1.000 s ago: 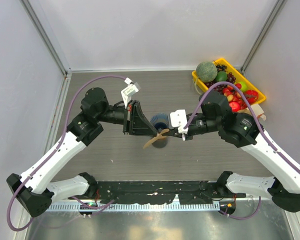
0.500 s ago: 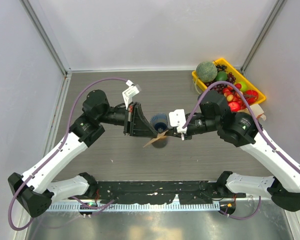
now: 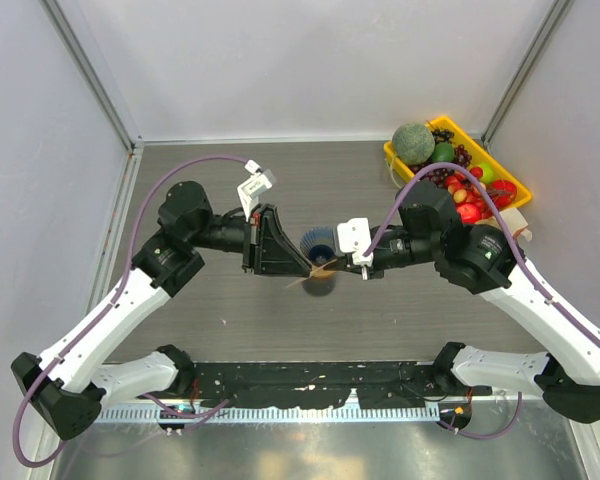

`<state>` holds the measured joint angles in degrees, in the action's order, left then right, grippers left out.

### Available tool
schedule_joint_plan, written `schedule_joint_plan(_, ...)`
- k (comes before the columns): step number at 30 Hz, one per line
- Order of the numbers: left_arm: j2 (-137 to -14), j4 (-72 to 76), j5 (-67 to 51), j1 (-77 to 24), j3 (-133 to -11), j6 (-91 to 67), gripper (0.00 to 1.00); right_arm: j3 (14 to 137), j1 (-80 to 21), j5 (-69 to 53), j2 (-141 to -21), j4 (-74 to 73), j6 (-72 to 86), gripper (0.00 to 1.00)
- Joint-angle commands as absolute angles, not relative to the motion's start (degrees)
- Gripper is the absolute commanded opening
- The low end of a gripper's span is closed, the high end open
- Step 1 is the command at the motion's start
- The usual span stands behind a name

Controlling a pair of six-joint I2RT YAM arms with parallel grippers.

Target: Place the coffee filter in the dripper

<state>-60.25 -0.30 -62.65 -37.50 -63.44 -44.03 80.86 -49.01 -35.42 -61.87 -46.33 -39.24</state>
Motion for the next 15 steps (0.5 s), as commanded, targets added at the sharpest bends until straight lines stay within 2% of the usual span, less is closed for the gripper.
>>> schedule_joint_plan(1, -58.62, -1.3, -63.46, -37.35, -65.21, -42.19, 0.17, 80.86, -49.22, -34.89, -60.73, -44.47, -39.02, 0.05)
schedule_joint_plan(9, -59.06, -3.16, -62.14, -37.27, -65.74, -40.61, 0.07, 81.56, -49.31, -35.86, -61.08, -44.3, -38.23, 0.06)
schedule_joint_plan(12, -59.15, -3.86, -61.44, -37.35, -65.83, -39.82, 0.0, 81.56, -49.31, -35.95, -61.0, -44.3, -38.14, 0.05)
schedule_joint_plan(15, -59.15, -4.83, -61.09, -37.27, -66.18, -38.76, 0.0, 81.12, -49.31, -35.95, -60.91, -44.3, -38.14, 0.05)
